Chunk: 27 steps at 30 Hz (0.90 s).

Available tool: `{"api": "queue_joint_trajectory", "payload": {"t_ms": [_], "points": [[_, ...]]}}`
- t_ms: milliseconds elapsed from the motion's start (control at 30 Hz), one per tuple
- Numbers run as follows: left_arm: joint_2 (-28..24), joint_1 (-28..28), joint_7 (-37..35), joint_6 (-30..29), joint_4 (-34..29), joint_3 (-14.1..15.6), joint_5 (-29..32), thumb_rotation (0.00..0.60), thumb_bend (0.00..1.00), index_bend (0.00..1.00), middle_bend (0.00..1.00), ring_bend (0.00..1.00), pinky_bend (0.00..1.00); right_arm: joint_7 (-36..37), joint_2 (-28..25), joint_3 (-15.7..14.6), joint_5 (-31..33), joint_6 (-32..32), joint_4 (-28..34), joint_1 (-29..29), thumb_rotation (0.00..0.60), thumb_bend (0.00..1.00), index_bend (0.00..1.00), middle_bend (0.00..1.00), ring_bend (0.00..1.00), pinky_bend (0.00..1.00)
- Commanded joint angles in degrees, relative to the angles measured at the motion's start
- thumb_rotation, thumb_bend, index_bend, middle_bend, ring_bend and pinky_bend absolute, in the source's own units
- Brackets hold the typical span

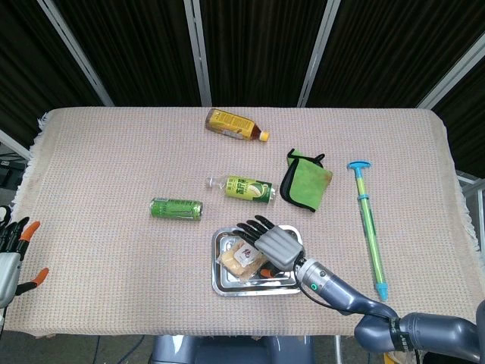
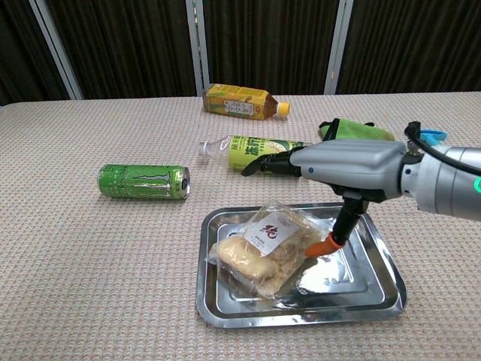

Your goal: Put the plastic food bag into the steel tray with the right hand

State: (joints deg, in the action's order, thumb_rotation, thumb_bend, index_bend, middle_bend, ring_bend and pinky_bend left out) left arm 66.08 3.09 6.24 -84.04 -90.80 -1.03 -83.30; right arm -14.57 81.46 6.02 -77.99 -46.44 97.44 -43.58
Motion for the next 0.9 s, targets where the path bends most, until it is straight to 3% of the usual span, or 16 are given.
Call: {"api": "queue_joint_trajectory", "payload": {"t_ms": [33, 167, 300, 500, 900], "points": [[0.0, 0.1, -0.1, -0.1, 0.0, -0.1, -0.1, 0.6, 0.24, 0.09, 0.0, 0.0, 0.0, -1.0, -3.3, -0.6, -0.2, -3.2, 3.0, 1.9, 0.6, 0.14, 0.0, 0.0, 0.0, 0.02], [0.2, 0.1, -0.2, -0.2, 0.1, -0.2, -0.2, 0.6, 0.24, 0.09, 0.0, 0.0, 0.0, -1.9, -7.3, -1.4, -2.0, -10.0, 4.7, 5.7, 0.6, 0.14, 0.02, 0.0, 0.0, 0.03], [0.3, 0.3, -0.4, -0.1, 0.3, -0.3, -0.4, 0.6, 0.24, 0.09, 0.0, 0.0, 0.0, -2.2, -10.0, -2.2, -4.0, -19.3, 3.3, 11.2, 0.6, 0.14, 0.11, 0.04, 0.0, 0.07], [0.6, 0.2, -0.6, -1.7, 0.6, -0.9, -1.1, 0.6, 0.24, 0.08, 0.0, 0.0, 0.0, 3.3, -12.9, -3.8, -3.9, -29.0, 0.3, 19.0, 0.6, 0.14, 0.12, 0.05, 0.0, 0.07], [0.2, -0.6, -1.5, -4.5, -0.1, -0.8, -3.3, 0.6, 0.24, 0.08, 0.0, 0.0, 0.0, 3.9, -10.8, -7.5, -7.3, -45.0, -5.7, 31.7, 0.6, 0.14, 0.09, 0.01, 0.0, 0.01]]}}
